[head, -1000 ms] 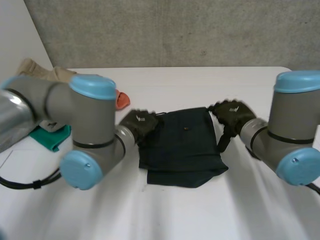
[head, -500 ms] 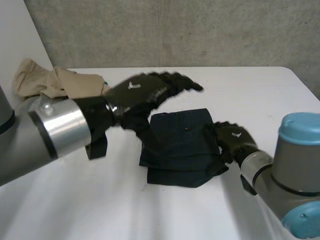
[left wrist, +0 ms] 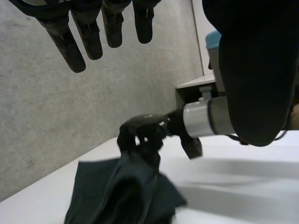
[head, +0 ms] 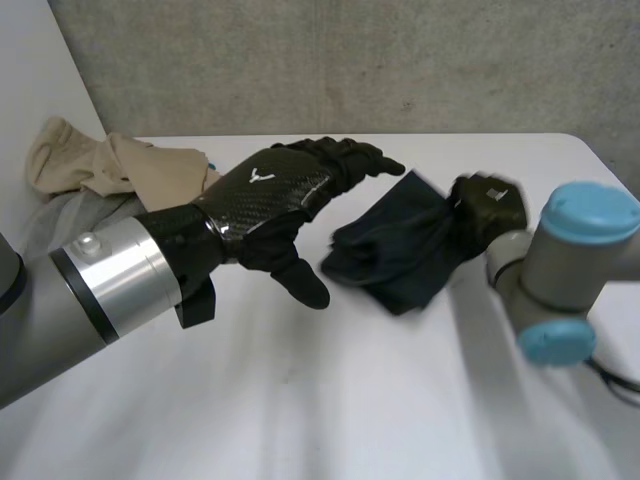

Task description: Fold the laundry.

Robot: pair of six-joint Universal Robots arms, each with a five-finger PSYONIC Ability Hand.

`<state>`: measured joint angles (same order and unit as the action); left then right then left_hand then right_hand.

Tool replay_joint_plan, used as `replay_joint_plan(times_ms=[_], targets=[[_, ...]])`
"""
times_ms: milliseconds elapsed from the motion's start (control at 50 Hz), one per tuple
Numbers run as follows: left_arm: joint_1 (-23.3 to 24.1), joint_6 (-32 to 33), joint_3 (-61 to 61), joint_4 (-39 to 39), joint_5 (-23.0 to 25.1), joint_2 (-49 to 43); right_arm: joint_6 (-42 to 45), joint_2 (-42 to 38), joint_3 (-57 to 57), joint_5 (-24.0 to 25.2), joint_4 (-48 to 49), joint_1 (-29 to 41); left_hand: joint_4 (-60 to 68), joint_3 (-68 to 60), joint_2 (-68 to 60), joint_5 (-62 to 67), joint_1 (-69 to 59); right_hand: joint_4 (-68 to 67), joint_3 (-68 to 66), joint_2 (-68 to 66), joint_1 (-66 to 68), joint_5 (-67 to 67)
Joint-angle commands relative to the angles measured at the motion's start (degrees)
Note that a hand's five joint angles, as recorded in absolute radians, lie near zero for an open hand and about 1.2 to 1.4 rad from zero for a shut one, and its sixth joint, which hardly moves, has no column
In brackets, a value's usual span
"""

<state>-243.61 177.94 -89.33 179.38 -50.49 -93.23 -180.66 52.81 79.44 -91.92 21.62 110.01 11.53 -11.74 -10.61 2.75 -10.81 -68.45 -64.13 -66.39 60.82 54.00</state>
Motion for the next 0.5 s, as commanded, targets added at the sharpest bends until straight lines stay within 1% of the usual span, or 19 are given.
replay_joint_plan(times_ms=[20,140,180,260,320,440,460,480,500], targets=[[-0.55,-2.42,0.83,0.26,-0.31,0.68,3.55,-12.08,-22.70,-2.20,-4.39,-10.50,-1.53,1.74,0.61,-2.75,0.81,-11.55,-15.87,-13.61,19.18,16.00],[-0.03,-3.21,1.26,0.79,-0.67,1.12,5.67,-23.00,-41.09,-4.32,-8.52,-16.23,-1.53,1.74,0.61,-2.75,0.81,-11.55,-15.87,-13.61,19.18,16.00],[0.33,-3.30,1.18,0.88,-0.84,1.21,5.94,-27.38,-48.28,-4.41,-11.06,-18.07,-1.53,1.74,0.61,-2.75,0.81,-11.55,-15.87,-13.61,19.18,16.00],[0.41,-3.30,1.27,1.15,-1.10,1.12,6.11,-33.71,-58.92,-3.80,-14.84,-20.44,-1.53,1.74,0.61,-2.75,0.81,-11.55,-15.87,-13.61,19.18,16.00],[0.68,-3.30,1.44,1.67,-1.37,0.86,5.76,-37.06,-63.95,-3.27,-16.52,-21.85,-1.53,1.74,0.61,-2.75,0.81,-11.55,-15.87,-13.61,19.18,16.00],[1.20,-3.30,2.23,1.94,-2.16,-0.11,5.76,-38.39,-65.03,-2.04,-16.96,-23.35,-1.53,1.74,0.61,-2.75,0.81,-11.55,-15.87,-13.61,19.18,16.00],[1.47,-3.30,2.49,1.85,-2.25,-0.37,5.76,-38.22,-64.85,-2.04,-17.23,-23.53,-1.53,1.74,0.61,-2.75,0.81,-2.04,-6.35,-4.09,9.67,6.48],[1.56,-3.30,2.58,1.76,-2.33,-0.46,5.85,-37.70,-64.33,-2.21,-18.19,-23.79,-1.53,1.74,0.61,-2.75,0.81,58.45,54.13,56.39,-50.82,-54.00],[1.64,-3.30,2.58,1.76,-2.34,-0.55,5.85,-37.34,-64.06,-2.30,-18.72,-23.97,-1.53,1.74,0.61,-2.75,0.81,58.45,54.13,56.39,-50.82,-54.00]])
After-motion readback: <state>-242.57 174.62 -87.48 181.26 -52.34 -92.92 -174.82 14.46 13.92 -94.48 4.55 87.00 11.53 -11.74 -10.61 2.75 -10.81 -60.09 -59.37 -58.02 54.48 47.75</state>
